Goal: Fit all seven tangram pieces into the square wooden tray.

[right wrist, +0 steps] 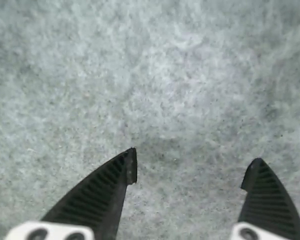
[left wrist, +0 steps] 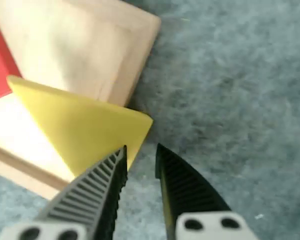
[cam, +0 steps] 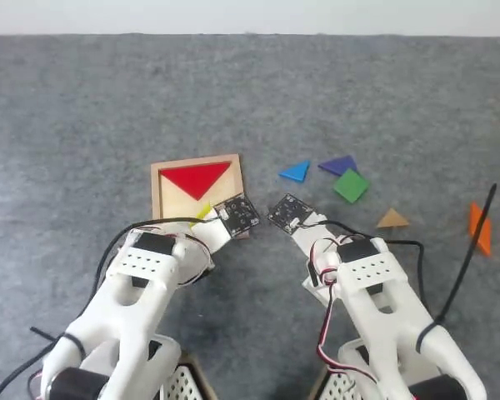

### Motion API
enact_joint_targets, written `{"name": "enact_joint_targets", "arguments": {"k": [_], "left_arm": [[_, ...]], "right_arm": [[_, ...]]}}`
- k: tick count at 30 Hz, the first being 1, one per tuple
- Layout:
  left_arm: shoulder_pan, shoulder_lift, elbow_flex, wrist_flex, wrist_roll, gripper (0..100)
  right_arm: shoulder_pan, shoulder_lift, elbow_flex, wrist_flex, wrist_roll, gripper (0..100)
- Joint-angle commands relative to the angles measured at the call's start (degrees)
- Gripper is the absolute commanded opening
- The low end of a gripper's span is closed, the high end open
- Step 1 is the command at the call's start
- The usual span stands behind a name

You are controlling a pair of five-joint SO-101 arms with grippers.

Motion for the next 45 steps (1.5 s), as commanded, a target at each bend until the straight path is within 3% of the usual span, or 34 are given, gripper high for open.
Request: {"name": "enact_joint_targets", "arguments": {"k": [1, 18, 29, 33, 38, 45], "left_arm": [[-1.2, -1.4, -0.7, -3.4, 0.2, 10], [-8.9, -1.7, -10.9, -3.9, 0.8, 10], [-10.3, -1.4, -12.9, -4.1, 12.0, 10], [-15.6, -1.9, -14.0, -6.3, 22.9, 10], [-23.3, -1.9, -21.3, 2.8, 40.0, 11], [-36.5, -1.4, -23.4, 5.5, 45.9, 20]], "right_arm": [[0.2, 0.3, -0.4, -0.2, -0.5, 32.6], [0.2, 0.3, -0.4, -0.2, -0.5, 32.6], [0.2, -0.1, -0.4, -0.2, -0.7, 32.5], [0.2, -0.4, -5.8, 0.0, -6.2, 32.5], [-5.8, 3.2, -23.7, 3.7, -15.6, 32.5], [-21.1, 25.2, -47.8, -1.5, -35.3, 32.5]]}}
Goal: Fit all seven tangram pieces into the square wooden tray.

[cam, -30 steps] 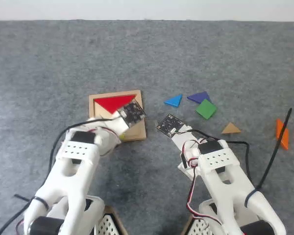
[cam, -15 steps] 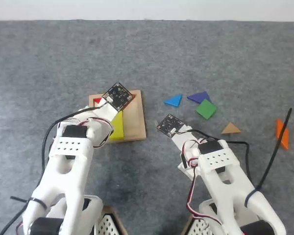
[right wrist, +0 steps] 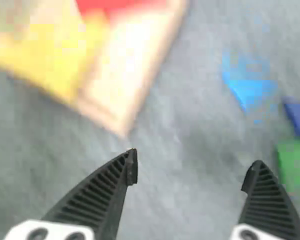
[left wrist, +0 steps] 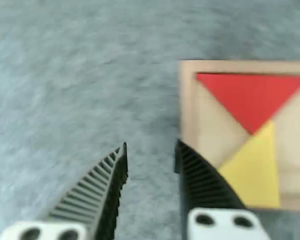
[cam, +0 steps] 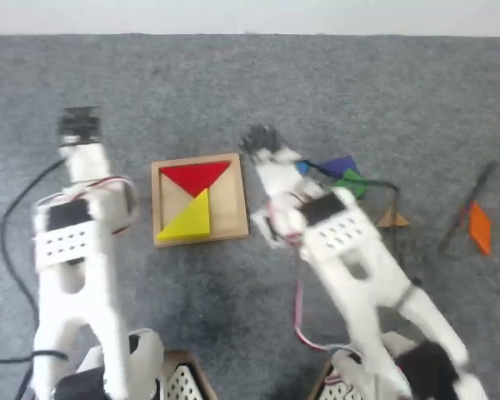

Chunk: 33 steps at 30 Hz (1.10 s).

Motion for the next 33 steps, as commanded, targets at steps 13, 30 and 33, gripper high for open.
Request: {"name": "enact_joint_targets", "arguments": {"k": [13, 30, 33], "left_arm": [[-13.4, -1.3, 3.6, -9.1, 1.4, 20], [-13.4, -1.3, 3.7, -9.0, 1.5, 20], [-13.4, -1.3, 3.7, -9.0, 1.5, 20]], "right_arm": [[-12.3, 34.7, -27.9, -11.4, -18.6, 32.5], [-16.1, 40.4, -29.3, -8.7, -12.4, 32.5], [-16.8, 40.8, -29.3, -8.6, -8.6, 32.5]]}}
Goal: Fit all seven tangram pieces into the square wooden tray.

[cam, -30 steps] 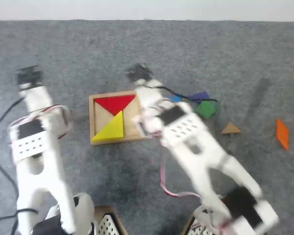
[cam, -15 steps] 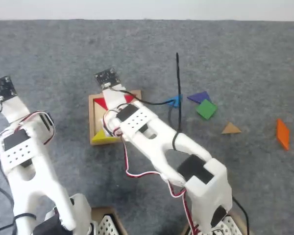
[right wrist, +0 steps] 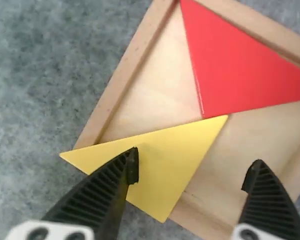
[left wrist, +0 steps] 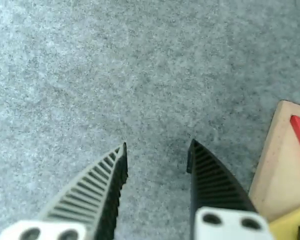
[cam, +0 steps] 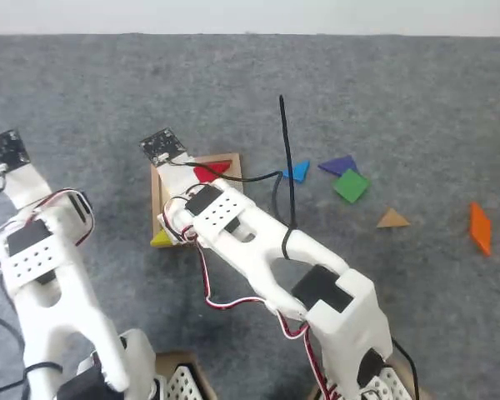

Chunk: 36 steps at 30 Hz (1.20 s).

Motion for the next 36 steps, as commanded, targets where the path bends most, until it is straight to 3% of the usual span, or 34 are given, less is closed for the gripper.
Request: {"name": "enact_joint_targets", "arguments": {"k": [1, 7, 20, 36], "left_arm": [[-0.4, -1.3, -0.3, -0.9, -0.4, 20], [-0.4, -1.3, -0.3, -1.0, -0.4, 20], [-0.5, -1.4, -0.3, -1.0, -0.4, 20], [-0.5, -1.7, -0.3, -0.8, -0.4, 20]], "right_arm": [[-1.9, 0.2, -1.4, 1.1, 5.6, 32.5], [-6.3, 0.2, -1.3, 1.1, 8.5, 32.5], [-5.2, 0.1, -1.4, 1.1, 13.5, 32.5], [-2.8, 6.5, -14.2, 10.4, 30.0, 32.5]]}}
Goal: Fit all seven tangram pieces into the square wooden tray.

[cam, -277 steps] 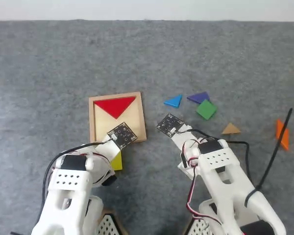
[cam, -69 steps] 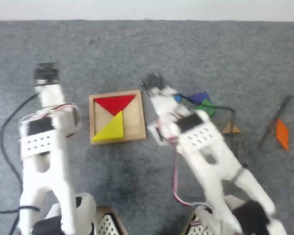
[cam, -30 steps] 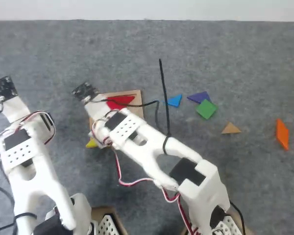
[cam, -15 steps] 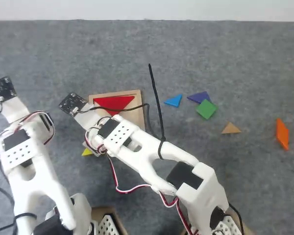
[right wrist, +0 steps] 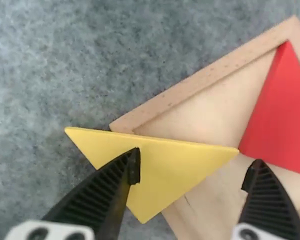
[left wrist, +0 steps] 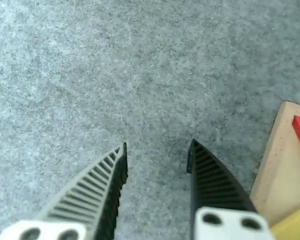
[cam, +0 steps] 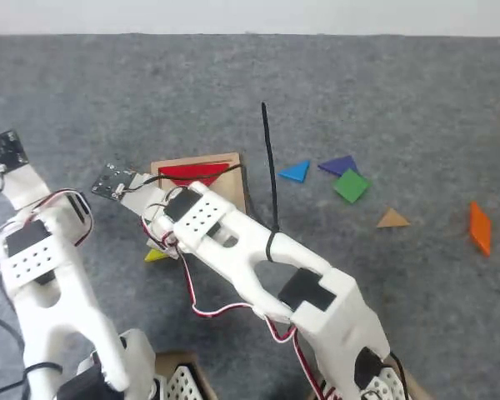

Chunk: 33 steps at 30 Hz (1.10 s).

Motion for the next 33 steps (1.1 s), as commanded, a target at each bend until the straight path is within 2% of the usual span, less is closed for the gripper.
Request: {"name": "enact_joint_targets", "arguments": {"k": [1, 7, 12, 21, 28, 33], "left_arm": [[-0.1, -1.7, -0.3, -0.8, -0.4, 20], [-0.1, -1.8, -0.3, -0.8, -0.4, 20], [-0.1, -1.8, -0.3, -0.8, -0.4, 20], [-0.2, -1.8, -0.3, -0.8, -0.4, 20], [-0.2, -1.8, -0.3, -0.8, -0.4, 20], [-0.2, -1.8, -0.3, -0.8, -0.4, 20]], "right_arm": [[1.2, 2.5, -4.7, 1.3, 3.1, 32.5], [1.2, 9.1, -13.1, 4.3, 7.2, 32.5], [1.2, 13.8, -22.1, 9.5, 13.5, 32.5], [3.6, 19.8, -33.1, 21.3, 30.3, 32.5], [5.3, 20.4, -37.1, 26.2, 44.0, 32.5], [5.2, 20.4, -37.3, 26.7, 48.3, 32.5]]}}
